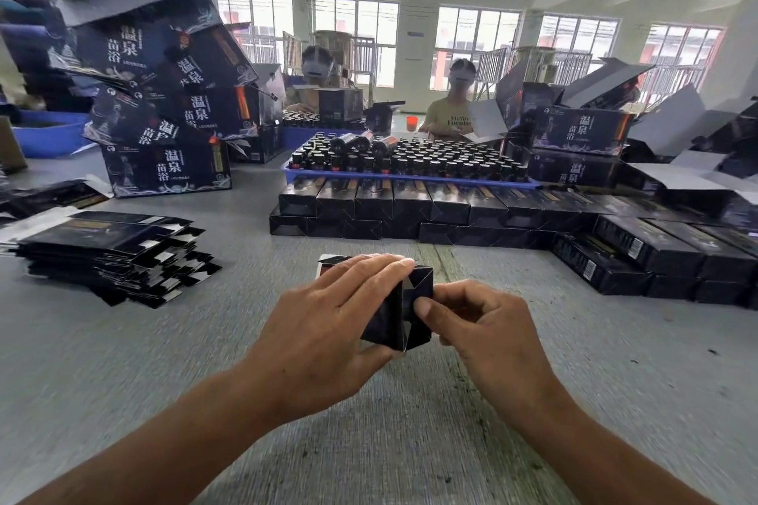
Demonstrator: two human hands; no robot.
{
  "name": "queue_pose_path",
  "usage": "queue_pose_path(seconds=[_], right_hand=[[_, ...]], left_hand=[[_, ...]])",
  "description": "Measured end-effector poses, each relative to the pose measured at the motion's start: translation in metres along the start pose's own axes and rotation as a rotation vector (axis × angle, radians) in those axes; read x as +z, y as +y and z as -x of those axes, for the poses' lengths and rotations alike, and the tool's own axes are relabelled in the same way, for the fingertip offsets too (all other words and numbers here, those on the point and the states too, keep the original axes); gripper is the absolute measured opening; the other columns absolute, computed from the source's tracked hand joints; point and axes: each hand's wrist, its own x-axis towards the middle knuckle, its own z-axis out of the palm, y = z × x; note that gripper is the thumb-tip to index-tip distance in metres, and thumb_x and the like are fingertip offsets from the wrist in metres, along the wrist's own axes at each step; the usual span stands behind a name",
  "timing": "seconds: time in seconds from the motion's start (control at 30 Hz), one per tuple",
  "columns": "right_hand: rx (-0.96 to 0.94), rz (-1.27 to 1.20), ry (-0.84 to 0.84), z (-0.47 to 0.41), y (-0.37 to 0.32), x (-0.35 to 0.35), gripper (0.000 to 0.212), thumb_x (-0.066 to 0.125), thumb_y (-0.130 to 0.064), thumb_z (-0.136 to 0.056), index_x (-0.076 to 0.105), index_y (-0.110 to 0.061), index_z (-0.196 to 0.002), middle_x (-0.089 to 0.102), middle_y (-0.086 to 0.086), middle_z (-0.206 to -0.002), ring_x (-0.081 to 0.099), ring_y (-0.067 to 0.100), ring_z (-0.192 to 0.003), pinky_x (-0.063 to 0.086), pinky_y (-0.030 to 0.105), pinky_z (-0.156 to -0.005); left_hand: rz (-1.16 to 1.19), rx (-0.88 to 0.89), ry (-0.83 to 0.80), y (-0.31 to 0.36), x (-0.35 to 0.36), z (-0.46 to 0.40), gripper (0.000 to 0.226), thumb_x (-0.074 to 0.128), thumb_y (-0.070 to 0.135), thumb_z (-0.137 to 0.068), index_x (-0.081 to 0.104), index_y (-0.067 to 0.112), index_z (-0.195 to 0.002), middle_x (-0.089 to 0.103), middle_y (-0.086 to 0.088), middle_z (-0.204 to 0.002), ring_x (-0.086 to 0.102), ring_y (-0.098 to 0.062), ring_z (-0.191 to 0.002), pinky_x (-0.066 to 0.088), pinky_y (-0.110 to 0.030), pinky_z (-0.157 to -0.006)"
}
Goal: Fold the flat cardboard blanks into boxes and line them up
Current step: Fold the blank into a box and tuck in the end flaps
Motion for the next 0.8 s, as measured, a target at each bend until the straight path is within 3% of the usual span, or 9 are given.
queue_pose_path(seconds=[0.13, 0.3, 0.6, 0.8], right_hand=[[0.001, 0.047, 0.033, 0.001, -0.001, 0.001, 0.007, 0.077, -0.025, -0.085, 0.073, -0.031, -0.086, 0.075, -0.018, -0.081, 0.070, -0.001, -0.075, 0.050, 0.008, -0.065], [-0.024, 0.074, 0.052, 0.002, -0.001, 0.003, 0.006, 0.076, -0.026, -0.087, 0.073, -0.030, -0.087, 0.074, -0.019, -0.081, 0.069, -0.002, -0.075, 0.049, 0.008, -0.064], [0.050, -0.010, -0.047, -0.004, -0.002, -0.009, 0.009, 0.077, -0.026, -0.085, 0.074, -0.023, -0.093, 0.076, -0.006, -0.085, 0.070, 0.011, -0.074, 0.055, 0.022, -0.062], [-0.026, 0.234, 0.034, -0.001, 0.001, 0.000, 0.007, 0.077, -0.030, -0.085, 0.071, -0.031, -0.086, 0.072, -0.010, -0.082, 0.068, 0.003, -0.079, 0.054, 0.015, -0.068]], left_hand=[[-0.005, -0.004, -0.008, 0.000, 0.001, -0.001, 0.085, 0.073, 0.049, -0.075, 0.042, 0.016, -0.147, 0.053, 0.005, -0.143, 0.047, -0.011, -0.128, 0.045, -0.022, -0.086], [0.004, -0.006, -0.003, 0.000, -0.001, -0.001, 0.084, 0.066, 0.055, -0.077, 0.042, 0.017, -0.147, 0.052, 0.007, -0.142, 0.045, -0.008, -0.127, 0.042, -0.020, -0.089], [0.050, -0.006, 0.007, -0.002, -0.003, -0.001, 0.082, 0.060, 0.058, -0.081, 0.040, 0.018, -0.149, 0.048, 0.008, -0.145, 0.045, -0.010, -0.129, 0.044, -0.022, -0.093], [-0.005, 0.041, -0.012, 0.001, -0.002, -0.002, 0.083, 0.066, 0.053, -0.076, 0.041, 0.017, -0.147, 0.055, 0.004, -0.142, 0.046, -0.013, -0.129, 0.041, -0.025, -0.095]])
